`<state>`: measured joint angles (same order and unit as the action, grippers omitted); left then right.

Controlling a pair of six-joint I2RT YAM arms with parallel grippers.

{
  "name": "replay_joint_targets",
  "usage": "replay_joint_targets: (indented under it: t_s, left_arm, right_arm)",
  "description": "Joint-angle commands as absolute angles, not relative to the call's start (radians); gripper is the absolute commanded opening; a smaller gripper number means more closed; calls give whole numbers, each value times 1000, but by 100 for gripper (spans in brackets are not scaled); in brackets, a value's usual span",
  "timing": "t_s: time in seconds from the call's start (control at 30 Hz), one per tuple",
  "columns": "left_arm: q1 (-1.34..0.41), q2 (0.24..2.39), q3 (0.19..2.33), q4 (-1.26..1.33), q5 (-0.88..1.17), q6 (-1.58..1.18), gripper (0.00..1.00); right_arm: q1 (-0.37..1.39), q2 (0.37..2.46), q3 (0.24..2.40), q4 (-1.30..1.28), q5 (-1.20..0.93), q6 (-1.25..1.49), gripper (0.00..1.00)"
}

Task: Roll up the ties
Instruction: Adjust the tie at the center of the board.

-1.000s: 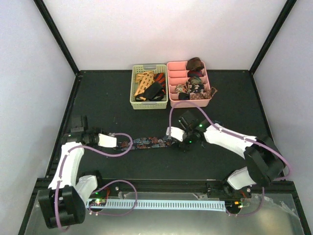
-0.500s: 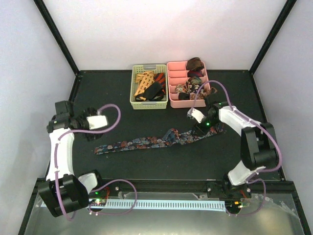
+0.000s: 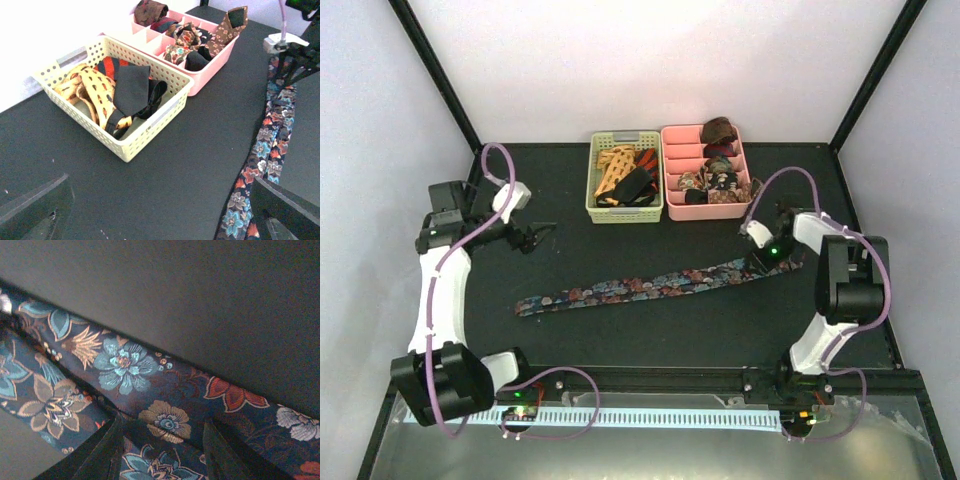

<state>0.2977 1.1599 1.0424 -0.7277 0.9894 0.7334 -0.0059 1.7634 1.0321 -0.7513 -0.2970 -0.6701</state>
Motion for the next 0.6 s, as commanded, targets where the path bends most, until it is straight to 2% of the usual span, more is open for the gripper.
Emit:
replay_joint_targets:
  t_s: [0.0,0.17,0.4,0.57]
  left_arm:
    - [200,1106,1007,-588,886,635,99]
    - [63,1090,944,-597,739,711,99]
    - [49,1104,923,-573,778,652,99]
    - [48,1098,917,-564,813,613,99]
  right_arm:
    - [-89,1713,951,-863,-198,-733,48]
    - [-166,1626,950,-984,-216,-768,48]
    - [-186,1547,973,-1023,-382,-778,48]
    - [-136,1596,949,-998,-424,-739,44]
